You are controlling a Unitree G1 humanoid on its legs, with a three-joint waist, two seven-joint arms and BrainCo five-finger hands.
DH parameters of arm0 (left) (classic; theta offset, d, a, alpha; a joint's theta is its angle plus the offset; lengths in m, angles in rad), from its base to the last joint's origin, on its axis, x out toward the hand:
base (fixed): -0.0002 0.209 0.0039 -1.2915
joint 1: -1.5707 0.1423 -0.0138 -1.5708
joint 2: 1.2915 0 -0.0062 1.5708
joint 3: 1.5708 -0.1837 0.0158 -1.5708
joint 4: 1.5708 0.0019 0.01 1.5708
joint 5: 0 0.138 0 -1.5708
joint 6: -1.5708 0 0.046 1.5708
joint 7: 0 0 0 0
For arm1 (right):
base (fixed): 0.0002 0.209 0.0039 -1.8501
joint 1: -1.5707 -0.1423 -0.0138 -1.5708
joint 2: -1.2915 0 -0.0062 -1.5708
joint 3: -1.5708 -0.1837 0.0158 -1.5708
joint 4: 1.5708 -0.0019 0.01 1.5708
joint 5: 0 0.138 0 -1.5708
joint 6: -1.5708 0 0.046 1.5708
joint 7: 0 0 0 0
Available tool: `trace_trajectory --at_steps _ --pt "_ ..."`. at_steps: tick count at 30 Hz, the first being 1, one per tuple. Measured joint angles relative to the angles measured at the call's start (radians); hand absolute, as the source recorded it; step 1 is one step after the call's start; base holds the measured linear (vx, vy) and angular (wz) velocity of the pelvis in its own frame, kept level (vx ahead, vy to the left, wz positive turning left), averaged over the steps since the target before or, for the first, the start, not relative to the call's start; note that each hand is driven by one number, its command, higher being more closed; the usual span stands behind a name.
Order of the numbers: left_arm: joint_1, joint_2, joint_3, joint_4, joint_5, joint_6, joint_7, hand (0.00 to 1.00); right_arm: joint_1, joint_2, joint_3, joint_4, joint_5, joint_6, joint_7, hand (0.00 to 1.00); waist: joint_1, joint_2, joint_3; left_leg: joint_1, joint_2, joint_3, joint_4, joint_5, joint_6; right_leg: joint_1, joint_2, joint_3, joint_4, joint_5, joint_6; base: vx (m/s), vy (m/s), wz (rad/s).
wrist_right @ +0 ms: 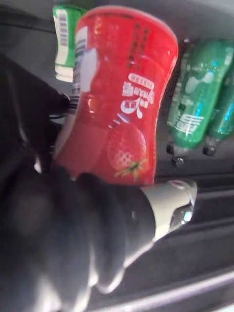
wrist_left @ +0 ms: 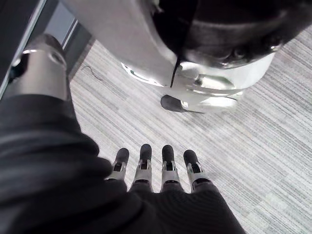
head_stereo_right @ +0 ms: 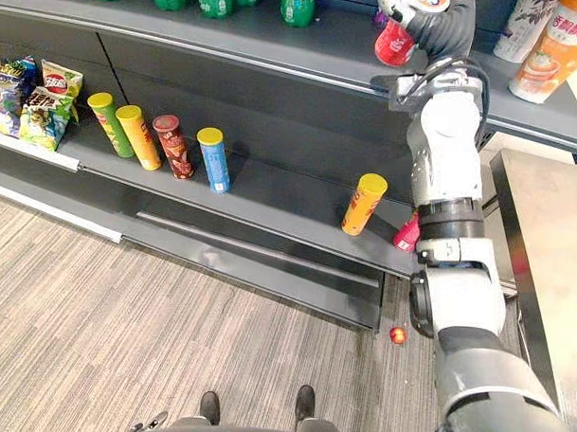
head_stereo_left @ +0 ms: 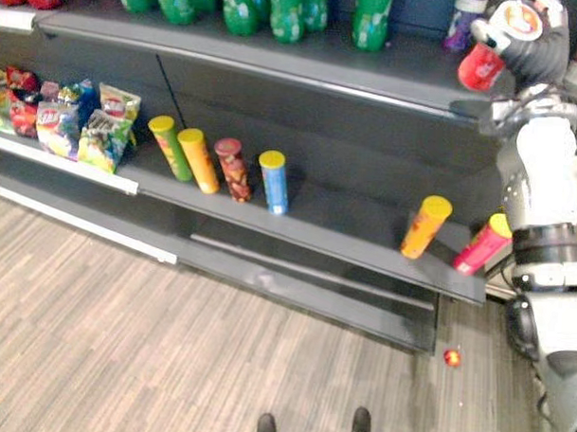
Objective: Put the gum and the chips on the shelf.
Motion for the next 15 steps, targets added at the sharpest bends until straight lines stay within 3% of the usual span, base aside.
trace_trajectory --at_steps 4,15 --pt "-0.011 0.006 -0.02 0.0 -0.008 0.0 0.0 0.0 -0.102 0.0 0.002 0.153 0.013 0.036 0.009 1.0 0.007 0.0 0.0 -0.003 0.012 0.001 0.0 0.001 -0.005 0.0 0.014 0.0 -0.008 0.01 -0.011 0.0 -0.014 -0.01" --pt "-0.064 0.012 -0.027 -0.008 -0.048 -0.002 0.003 0.0 -0.245 0.002 -0.051 0.385 0.012 0.068 0.02 1.0 0.026 -0.008 0.033 -0.022 0.018 -0.004 0.0 0.004 -0.01 -0.01 0.021 -0.008 -0.021 0.017 -0.014 0.0 0.0 0.0"
